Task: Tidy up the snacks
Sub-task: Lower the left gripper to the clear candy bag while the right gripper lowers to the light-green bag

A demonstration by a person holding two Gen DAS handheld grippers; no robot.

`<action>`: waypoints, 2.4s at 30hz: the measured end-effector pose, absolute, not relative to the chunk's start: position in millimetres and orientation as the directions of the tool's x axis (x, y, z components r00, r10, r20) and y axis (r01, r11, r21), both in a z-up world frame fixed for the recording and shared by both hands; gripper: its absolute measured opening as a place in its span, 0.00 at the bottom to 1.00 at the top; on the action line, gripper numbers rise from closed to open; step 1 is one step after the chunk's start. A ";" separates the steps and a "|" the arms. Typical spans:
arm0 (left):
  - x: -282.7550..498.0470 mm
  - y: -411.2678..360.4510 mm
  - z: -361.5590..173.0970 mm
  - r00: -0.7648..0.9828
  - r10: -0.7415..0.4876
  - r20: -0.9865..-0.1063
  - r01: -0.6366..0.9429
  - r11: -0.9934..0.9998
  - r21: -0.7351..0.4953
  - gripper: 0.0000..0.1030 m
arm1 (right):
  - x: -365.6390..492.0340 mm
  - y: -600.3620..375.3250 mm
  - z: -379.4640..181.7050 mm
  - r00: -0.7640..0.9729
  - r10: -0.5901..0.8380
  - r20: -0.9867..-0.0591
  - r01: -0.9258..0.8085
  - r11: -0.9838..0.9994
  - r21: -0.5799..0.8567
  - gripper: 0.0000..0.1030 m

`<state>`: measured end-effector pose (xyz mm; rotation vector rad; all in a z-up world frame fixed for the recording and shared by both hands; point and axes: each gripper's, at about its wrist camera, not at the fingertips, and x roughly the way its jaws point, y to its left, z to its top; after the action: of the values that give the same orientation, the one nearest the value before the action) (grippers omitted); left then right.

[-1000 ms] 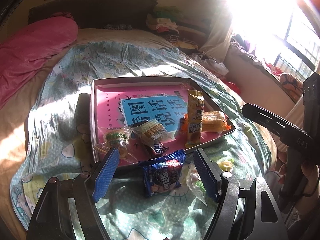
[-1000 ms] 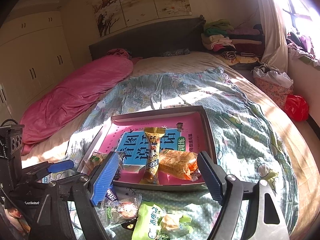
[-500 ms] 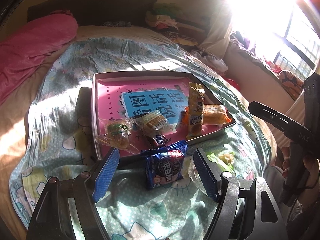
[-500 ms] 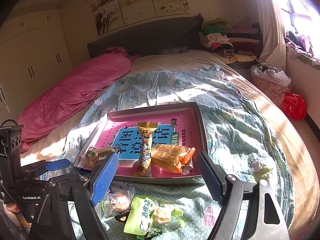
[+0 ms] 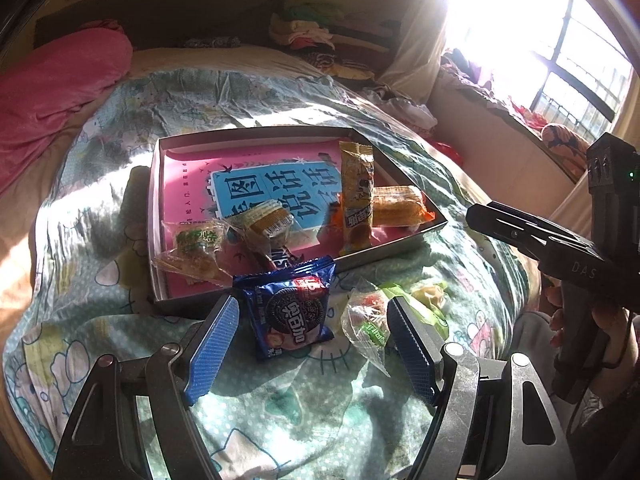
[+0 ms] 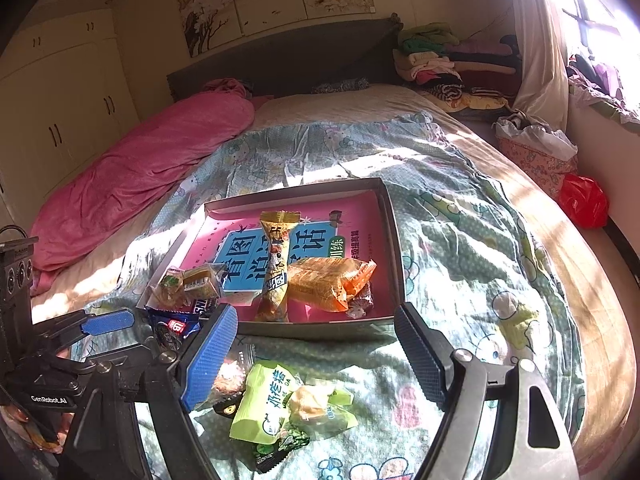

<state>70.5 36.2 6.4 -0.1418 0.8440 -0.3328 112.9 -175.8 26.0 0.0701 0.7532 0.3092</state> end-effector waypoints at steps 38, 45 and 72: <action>68.7 3.2 -13.6 0.527 -0.362 -0.768 0.282 0.928 -0.244 0.76 | 92.3 -175.8 -2.4 0.603 0.292 -0.742 -0.262 0.951 0.162 0.78; 72.0 -2.3 -20.3 0.501 -0.359 -0.787 0.276 0.929 -0.248 0.76 | 92.1 -174.3 -13.2 0.573 0.291 -0.766 -0.265 0.950 0.163 0.78; 84.4 -3.6 -32.5 0.450 -0.434 -0.780 0.237 0.900 -0.365 0.66 | 107.8 -171.1 -52.0 0.485 0.328 -0.811 -0.259 0.939 0.225 0.77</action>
<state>84.4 -3.6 -32.5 -0.2149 1.0237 -0.4187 107.8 -171.1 -52.0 0.0760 1.0028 0.3574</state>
